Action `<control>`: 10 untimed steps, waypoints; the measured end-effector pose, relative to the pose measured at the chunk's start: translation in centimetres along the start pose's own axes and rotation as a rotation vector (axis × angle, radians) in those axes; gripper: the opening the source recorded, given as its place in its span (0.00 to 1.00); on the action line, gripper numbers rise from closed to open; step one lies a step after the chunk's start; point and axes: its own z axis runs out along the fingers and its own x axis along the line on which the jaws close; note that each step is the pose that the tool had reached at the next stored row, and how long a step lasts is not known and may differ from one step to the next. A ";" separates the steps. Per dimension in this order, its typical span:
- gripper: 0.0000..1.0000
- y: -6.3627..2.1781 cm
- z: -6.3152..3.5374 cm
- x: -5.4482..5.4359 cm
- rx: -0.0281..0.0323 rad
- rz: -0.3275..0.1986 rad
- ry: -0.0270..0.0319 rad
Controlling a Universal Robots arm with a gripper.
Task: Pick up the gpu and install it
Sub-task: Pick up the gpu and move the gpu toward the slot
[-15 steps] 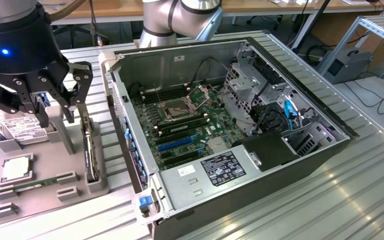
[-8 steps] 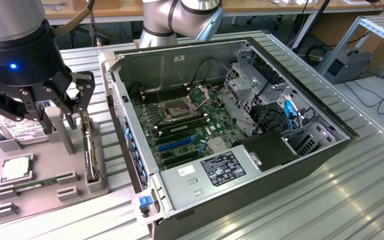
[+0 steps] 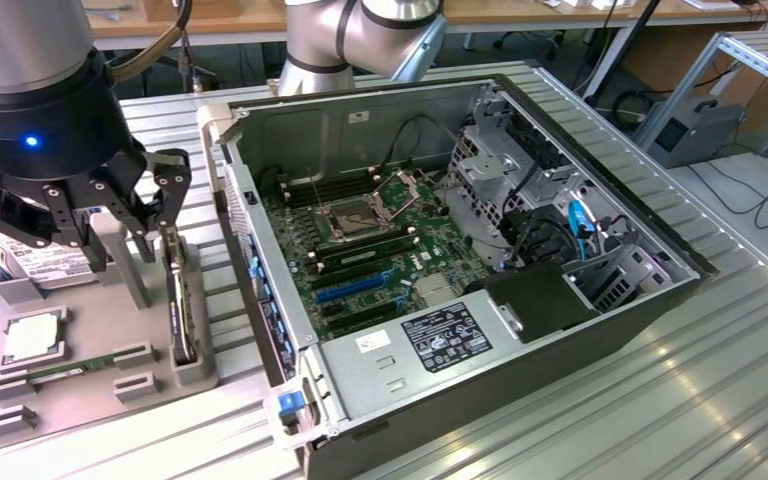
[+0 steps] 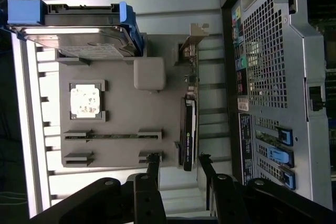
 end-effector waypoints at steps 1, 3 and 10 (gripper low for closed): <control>0.42 0.00 0.03 0.0 0.0000 0.000 0.0000; 0.42 0.00 0.09 0.0 0.0000 0.000 0.0000; 0.42 -0.01 0.29 0.0 0.0000 0.000 0.0000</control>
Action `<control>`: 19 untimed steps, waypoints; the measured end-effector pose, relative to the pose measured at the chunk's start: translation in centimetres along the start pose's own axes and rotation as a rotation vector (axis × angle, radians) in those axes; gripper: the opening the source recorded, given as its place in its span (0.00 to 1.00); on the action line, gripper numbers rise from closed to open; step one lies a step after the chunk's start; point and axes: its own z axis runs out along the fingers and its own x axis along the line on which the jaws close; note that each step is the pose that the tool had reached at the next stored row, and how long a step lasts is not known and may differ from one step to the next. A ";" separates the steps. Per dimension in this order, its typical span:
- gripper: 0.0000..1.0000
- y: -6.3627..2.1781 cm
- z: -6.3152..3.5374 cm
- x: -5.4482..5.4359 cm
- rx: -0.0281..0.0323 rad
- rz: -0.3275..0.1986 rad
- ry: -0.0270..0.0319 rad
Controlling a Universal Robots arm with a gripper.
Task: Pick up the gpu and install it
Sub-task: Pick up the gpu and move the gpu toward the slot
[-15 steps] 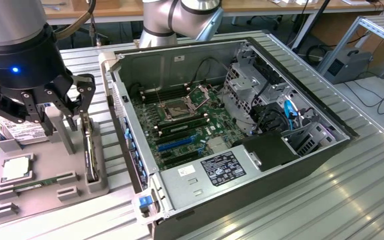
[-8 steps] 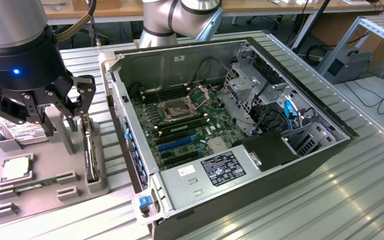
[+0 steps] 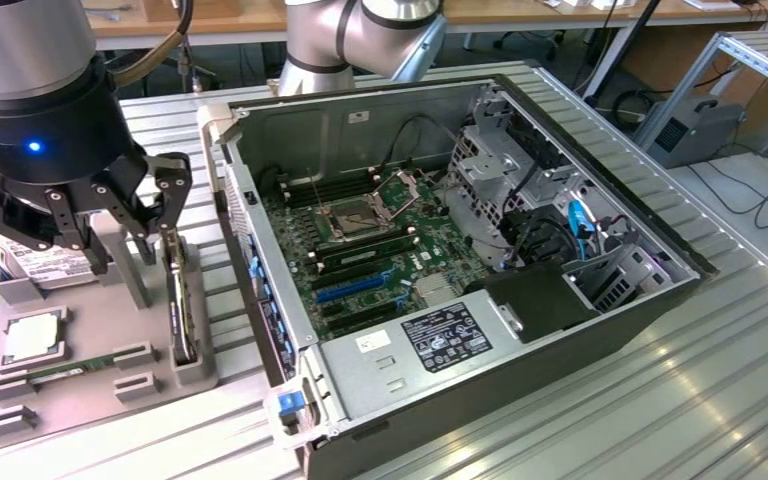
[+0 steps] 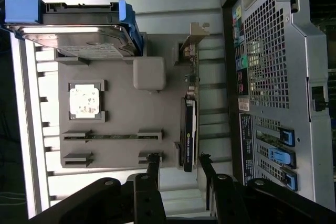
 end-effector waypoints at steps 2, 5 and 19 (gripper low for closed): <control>0.42 0.00 0.07 0.0 -0.0001 0.000 -0.0001; 0.42 -0.01 0.16 0.0 -0.0001 0.000 -0.0001; 0.42 -0.02 0.59 0.0 -0.0001 0.000 -0.0001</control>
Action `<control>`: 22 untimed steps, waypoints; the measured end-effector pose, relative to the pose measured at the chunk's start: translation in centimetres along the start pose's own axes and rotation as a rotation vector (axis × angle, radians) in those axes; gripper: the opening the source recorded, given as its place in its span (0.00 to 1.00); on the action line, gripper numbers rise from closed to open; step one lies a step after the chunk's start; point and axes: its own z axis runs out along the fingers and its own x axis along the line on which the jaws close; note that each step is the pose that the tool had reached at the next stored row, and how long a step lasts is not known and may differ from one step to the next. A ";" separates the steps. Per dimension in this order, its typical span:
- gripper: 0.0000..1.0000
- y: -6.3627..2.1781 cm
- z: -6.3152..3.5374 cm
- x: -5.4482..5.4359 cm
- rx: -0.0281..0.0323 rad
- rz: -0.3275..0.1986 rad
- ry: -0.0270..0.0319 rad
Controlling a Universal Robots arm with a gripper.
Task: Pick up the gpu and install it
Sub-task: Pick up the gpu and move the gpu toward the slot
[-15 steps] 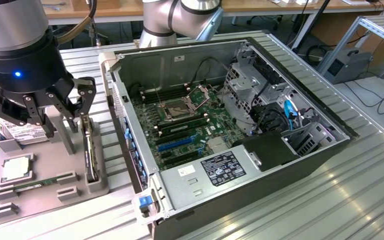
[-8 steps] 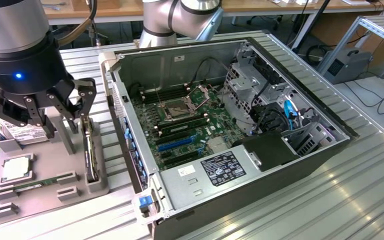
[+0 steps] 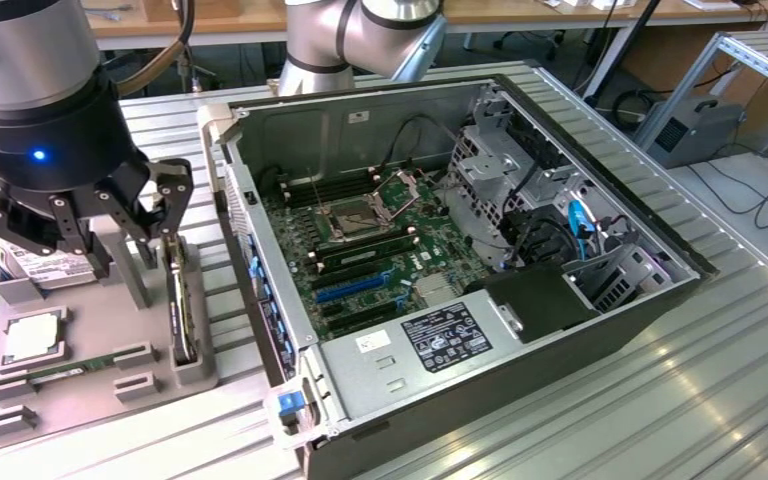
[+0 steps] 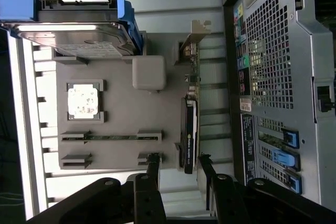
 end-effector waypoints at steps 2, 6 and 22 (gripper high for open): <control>0.42 0.00 0.08 0.0 0.0000 0.000 0.0000; 0.42 -0.01 0.21 0.0 0.0001 0.000 0.0001; 0.42 -0.03 0.73 0.0 0.0000 0.000 0.0001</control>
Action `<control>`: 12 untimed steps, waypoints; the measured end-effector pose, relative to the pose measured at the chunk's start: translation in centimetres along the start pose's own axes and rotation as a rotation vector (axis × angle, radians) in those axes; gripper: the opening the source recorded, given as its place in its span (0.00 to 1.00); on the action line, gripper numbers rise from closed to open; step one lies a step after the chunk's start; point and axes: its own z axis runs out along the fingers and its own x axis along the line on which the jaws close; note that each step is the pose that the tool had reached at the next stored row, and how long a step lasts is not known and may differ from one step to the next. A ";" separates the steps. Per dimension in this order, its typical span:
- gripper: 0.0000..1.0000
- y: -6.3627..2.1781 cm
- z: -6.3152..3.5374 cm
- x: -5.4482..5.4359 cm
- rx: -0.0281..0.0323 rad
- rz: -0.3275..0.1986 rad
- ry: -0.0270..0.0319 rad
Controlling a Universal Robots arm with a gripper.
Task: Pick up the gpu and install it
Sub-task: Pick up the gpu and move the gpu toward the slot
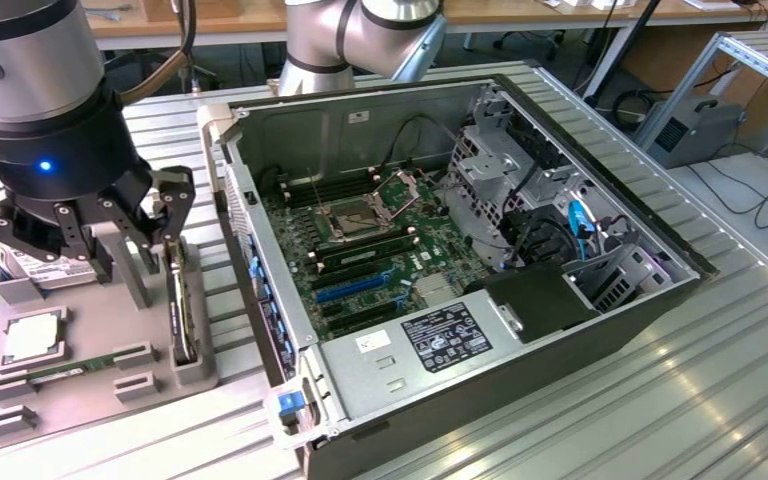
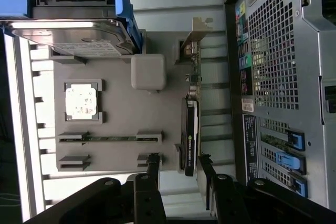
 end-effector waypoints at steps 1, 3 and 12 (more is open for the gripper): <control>0.42 0.00 0.03 0.0 0.0000 0.000 0.0000; 0.42 0.00 0.09 0.0 0.0000 0.000 0.0000; 0.42 -0.02 0.46 0.0 0.0001 0.000 0.0000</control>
